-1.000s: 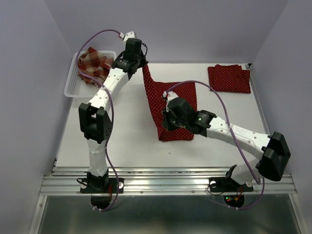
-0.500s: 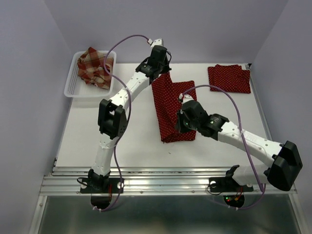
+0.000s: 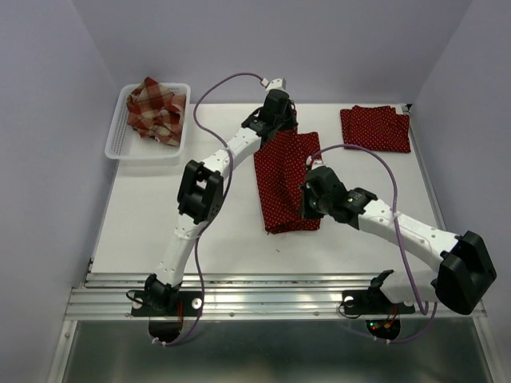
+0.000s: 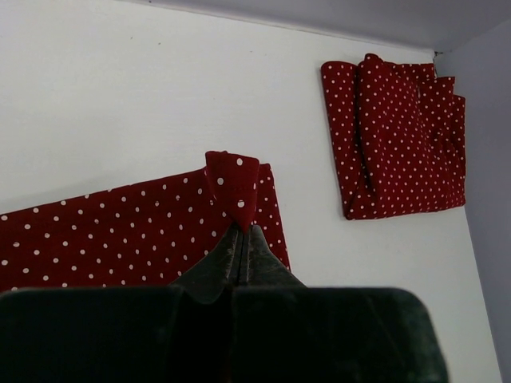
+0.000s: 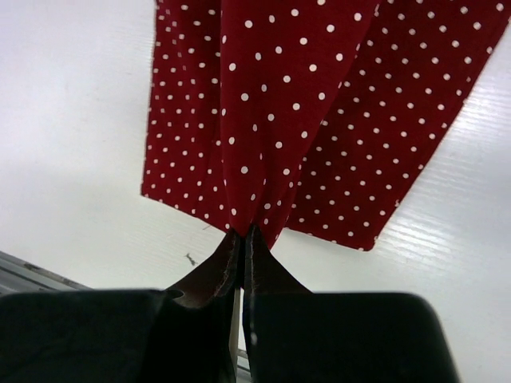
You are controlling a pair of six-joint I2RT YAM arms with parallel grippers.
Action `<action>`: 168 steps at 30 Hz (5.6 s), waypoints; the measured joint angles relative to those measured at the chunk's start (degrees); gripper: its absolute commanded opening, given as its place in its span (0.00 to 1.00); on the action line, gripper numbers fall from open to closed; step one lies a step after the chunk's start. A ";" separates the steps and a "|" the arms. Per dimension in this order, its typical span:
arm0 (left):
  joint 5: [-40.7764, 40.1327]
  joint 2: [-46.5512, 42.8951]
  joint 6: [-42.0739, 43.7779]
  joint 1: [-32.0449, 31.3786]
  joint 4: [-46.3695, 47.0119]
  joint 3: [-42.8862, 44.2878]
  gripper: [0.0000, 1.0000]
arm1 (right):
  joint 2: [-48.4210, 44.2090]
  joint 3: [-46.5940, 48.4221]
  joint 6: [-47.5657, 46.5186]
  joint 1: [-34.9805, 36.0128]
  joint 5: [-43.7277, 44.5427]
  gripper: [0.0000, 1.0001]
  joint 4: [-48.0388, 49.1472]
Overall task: Fold and stack the skirts
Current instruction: Fold the skirt
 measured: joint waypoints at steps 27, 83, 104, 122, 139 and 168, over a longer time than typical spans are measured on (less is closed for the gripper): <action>1.07 10.95 -5.86 -1.73 12.81 1.64 0.03 | 2.84 -9.84 3.32 -9.57 -6.49 0.06 7.87; -8.70 -47.08 -4.17 13.27 4.15 -64.02 0.99 | 30.25 16.57 -2.78 -12.39 -2.82 1.00 8.59; -1.97 -39.10 -0.87 8.96 4.72 -53.22 0.99 | 22.73 10.56 -2.69 -16.83 -3.30 1.00 5.51; 5.90 -9.18 11.78 5.81 -5.64 -14.23 0.99 | 10.88 -4.57 -1.57 -15.78 -25.38 1.00 7.74; 6.54 -8.07 14.88 5.90 -8.04 -14.10 0.99 | 9.90 -1.16 -1.99 -15.78 -23.69 1.00 3.52; 16.37 6.05 16.26 12.74 -3.34 -6.64 0.99 | -6.43 -2.29 0.61 -15.78 -22.03 1.00 -1.20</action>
